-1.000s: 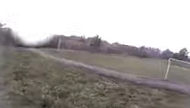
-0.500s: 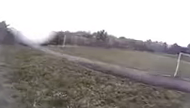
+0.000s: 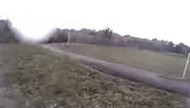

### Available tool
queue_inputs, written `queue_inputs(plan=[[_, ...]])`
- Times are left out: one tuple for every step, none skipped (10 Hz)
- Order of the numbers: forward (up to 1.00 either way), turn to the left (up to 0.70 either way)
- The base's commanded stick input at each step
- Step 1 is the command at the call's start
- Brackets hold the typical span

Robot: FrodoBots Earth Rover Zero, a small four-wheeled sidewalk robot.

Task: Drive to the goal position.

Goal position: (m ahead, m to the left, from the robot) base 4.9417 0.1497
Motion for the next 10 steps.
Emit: queue_inputs(plan=[[0.70, 0.14], [0.70, 0.14], [0.70, 0.14], [0.70, 0.14], [0.70, 0.14], [0.70, 0.14], [0.70, 0.14], [0.70, 0.14], [0.70, 0.14], [0.70, 0.14]])
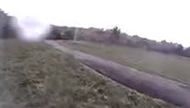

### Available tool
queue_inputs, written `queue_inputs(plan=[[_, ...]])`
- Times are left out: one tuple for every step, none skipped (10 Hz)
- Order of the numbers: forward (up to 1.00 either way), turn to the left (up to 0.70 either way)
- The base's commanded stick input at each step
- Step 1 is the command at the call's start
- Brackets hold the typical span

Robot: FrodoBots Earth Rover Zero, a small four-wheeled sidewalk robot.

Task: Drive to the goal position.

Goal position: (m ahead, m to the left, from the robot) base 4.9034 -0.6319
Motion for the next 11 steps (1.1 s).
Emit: queue_inputs(plan=[[0.70, 0.14], [0.70, 0.14], [0.70, 0.14], [0.70, 0.14], [0.70, 0.14], [0.70, 0.14], [0.70, 0.14], [0.70, 0.01], [0.70, 0.00], [0.70, 0.00], [0.70, 0.00]])
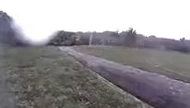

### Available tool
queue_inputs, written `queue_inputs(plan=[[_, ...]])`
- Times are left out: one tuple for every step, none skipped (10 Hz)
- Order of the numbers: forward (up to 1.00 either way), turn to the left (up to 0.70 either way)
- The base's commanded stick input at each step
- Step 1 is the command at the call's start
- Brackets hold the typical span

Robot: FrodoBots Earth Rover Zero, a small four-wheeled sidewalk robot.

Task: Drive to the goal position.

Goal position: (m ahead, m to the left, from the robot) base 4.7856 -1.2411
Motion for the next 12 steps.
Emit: queue_inputs(plan=[[0.70, 0.00], [0.70, 0.00], [0.70, 0.00], [0.70, 0.00], [0.70, 0.00], [0.70, 0.00], [0.70, 0.00], [0.70, 0.00], [0.70, 0.00], [0.70, 0.00], [0.70, 0.00], [0.70, 0.00]])
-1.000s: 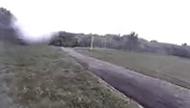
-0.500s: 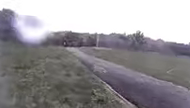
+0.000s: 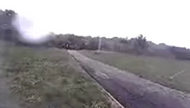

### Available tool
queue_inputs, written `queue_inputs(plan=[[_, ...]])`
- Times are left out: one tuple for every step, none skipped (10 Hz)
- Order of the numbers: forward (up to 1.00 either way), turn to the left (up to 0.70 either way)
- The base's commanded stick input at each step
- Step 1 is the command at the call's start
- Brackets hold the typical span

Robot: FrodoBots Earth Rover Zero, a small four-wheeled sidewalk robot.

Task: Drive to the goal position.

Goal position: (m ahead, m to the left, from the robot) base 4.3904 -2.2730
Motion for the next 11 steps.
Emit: queue_inputs(plan=[[0.70, 0.00], [0.70, 0.00], [0.70, 0.00], [0.70, 0.00], [0.70, 0.00], [0.70, 0.00], [0.70, 0.00], [0.70, 0.00], [0.70, 0.00], [0.70, 0.00], [0.70, 0.00]])
